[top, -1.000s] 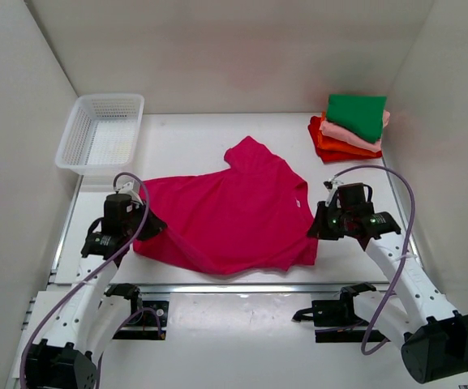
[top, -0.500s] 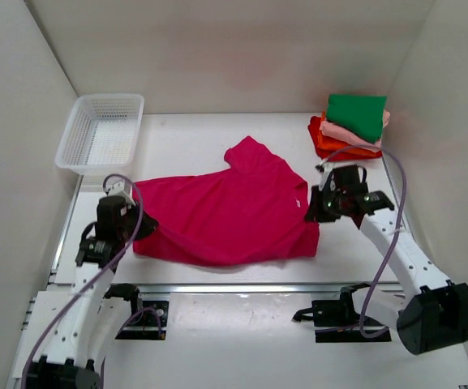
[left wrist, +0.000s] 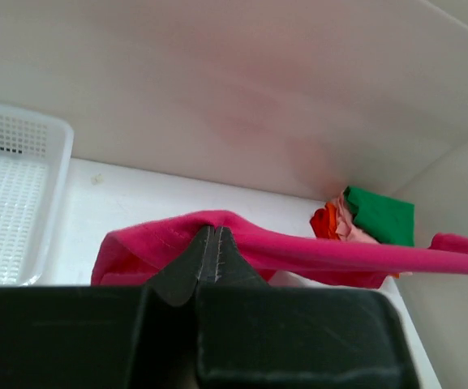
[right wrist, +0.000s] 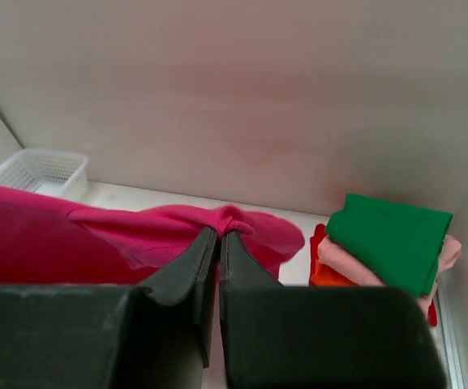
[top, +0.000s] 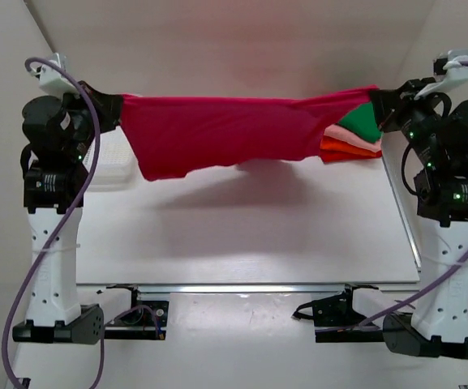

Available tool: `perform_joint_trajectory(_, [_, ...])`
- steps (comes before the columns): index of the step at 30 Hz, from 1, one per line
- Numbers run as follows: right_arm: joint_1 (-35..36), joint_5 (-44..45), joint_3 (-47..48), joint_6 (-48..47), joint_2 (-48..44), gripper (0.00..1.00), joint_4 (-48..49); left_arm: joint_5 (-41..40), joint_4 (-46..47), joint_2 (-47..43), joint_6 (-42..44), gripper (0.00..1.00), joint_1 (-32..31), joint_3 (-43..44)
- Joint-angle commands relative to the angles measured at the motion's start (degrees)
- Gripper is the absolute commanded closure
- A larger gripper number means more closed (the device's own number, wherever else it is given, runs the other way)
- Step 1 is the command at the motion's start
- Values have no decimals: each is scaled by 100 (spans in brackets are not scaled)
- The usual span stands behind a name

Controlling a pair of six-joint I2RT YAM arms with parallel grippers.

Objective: Fold and stack the t-shirts
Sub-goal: Flatten out the tshirt

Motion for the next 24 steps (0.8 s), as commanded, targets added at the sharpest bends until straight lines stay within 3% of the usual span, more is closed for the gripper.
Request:
perform_joint_trajectory(1, [244,43,-505,-143,-102,100,-392,122,-389,-324,58,100,44,-878])
perform_joint_trajectory(4, [263,-193,-1500,243,-533,100,-603,351,-64,-1142,-163,100,-131,-2321])
perform_joint_trajectory(5, [611,-202,-2408,532,-726,100,-829,430,77,-1544,-372,100,-253,-3169])
perform_joint_trajectory(6, [745,-150,-2713,622,-919,100,-919,501,122,-1922,-461,100,-324,-4004])
perform_joint_trajectory(10, [1825,509,-4601,1482,-1579,100,-1559,379,53,-2900,-656,100,-702,-5820])
perform_joint_trajectory(11, [1880,710,-4788,1632,-1702,93,-1709,256,-96,-3093,-612,100,-755,-5919])
perform_joint_trajectory(12, [1872,651,-5121,1659,-1738,67,-1806,229,-150,-3182,-533,100,-729,-6094])
perform_joint_trajectory(13, [1750,546,-5368,1642,-1756,53,-1877,272,-246,-3217,-445,100,-677,-6156])
perform_joint_trajectory(14, [1670,519,-5457,1616,-1800,33,-1860,238,-299,-3235,-436,100,-694,-6183])
perform_joint_trajectory(16, [1285,441,-5554,1485,-1905,12,-1834,185,-282,-3174,-400,100,-668,-6166])
perform_joint_trajectory(17, [1231,414,-5520,1432,-1905,8,-1834,220,-230,-3087,-383,100,-685,-6148])
perform_joint_trajectory(19, [1028,422,-5379,1203,-1731,17,-1781,378,-133,-2999,-383,100,-588,-6174])
perform_joint_trajectory(20, [1097,500,-5361,1159,-1686,25,-1737,396,-107,-2954,-409,100,-606,-6140])
perform_joint_trajectory(24, [1607,729,-5572,1193,-1248,39,-1456,378,-1,-2927,-462,100,-685,-6253])
